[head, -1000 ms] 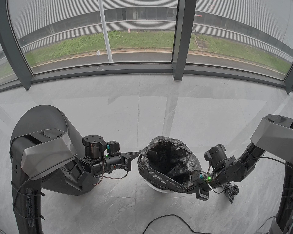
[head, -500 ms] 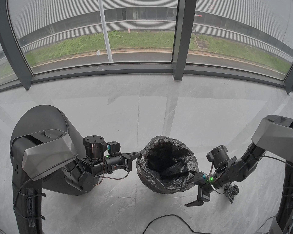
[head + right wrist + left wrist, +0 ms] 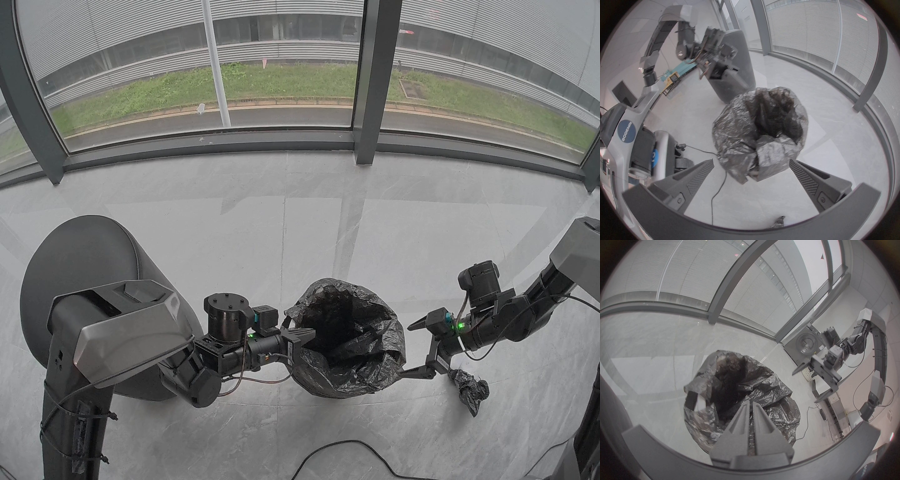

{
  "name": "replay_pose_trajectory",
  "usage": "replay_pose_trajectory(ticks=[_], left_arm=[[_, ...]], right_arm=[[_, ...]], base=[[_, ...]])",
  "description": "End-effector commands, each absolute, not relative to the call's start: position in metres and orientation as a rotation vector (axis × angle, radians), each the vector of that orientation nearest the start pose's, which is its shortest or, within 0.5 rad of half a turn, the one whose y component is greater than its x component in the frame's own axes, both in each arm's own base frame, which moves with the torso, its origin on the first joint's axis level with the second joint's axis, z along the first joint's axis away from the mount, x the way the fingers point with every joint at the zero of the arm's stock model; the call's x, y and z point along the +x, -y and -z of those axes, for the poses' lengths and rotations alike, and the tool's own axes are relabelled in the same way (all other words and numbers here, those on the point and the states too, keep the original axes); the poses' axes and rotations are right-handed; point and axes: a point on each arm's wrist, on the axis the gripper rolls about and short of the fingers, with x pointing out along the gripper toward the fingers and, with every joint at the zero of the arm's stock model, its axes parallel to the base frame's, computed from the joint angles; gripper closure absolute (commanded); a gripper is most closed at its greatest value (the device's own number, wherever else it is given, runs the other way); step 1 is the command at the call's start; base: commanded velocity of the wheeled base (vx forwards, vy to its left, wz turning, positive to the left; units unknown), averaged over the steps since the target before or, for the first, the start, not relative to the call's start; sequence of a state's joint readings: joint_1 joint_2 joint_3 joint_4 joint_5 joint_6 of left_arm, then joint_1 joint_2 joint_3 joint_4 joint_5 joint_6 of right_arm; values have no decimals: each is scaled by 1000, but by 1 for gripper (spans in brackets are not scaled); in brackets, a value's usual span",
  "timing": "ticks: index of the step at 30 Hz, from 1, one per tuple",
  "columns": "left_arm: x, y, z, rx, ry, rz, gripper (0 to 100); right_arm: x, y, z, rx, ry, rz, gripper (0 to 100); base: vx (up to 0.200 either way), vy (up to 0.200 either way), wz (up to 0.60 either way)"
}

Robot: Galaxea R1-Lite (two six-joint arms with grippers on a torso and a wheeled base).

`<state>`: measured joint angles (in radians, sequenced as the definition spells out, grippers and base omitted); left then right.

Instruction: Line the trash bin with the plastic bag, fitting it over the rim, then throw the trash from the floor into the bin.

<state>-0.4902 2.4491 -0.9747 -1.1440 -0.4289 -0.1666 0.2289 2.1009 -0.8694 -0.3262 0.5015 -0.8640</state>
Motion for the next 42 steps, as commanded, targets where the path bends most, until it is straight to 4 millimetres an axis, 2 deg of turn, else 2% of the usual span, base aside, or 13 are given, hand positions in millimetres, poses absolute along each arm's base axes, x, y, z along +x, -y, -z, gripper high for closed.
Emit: replay_pose_trajectory(ticks=[1,5,10,15,21,34,42], left_arm=[[354,220,31,-158,-492,864,100],[351,218,34,-157,-507,839,100],[345,215,37,-154,-535,828,100],[336,209,41,-148,-573,820,100],[329,204,44,-147,-590,815,100],[318,193,43,-148,-610,799,100],[316,181,48,-155,-629,771,100]], right_arm=[[354,-92,-43,-644,-541,-959,0],[367,-100,-35,-665,-512,-942,0],[368,-109,-26,-641,-497,-935,0],[367,-108,-22,-625,-536,-898,0],[365,-98,-18,-616,-562,-879,0],[364,-59,-3,-574,-637,-796,0],[362,-53,-6,-571,-624,-780,0]], base=[[0,0,0],[0,0,0],[0,0,0],[0,0,0],[0,0,0],[0,0,0],[0,0,0]])
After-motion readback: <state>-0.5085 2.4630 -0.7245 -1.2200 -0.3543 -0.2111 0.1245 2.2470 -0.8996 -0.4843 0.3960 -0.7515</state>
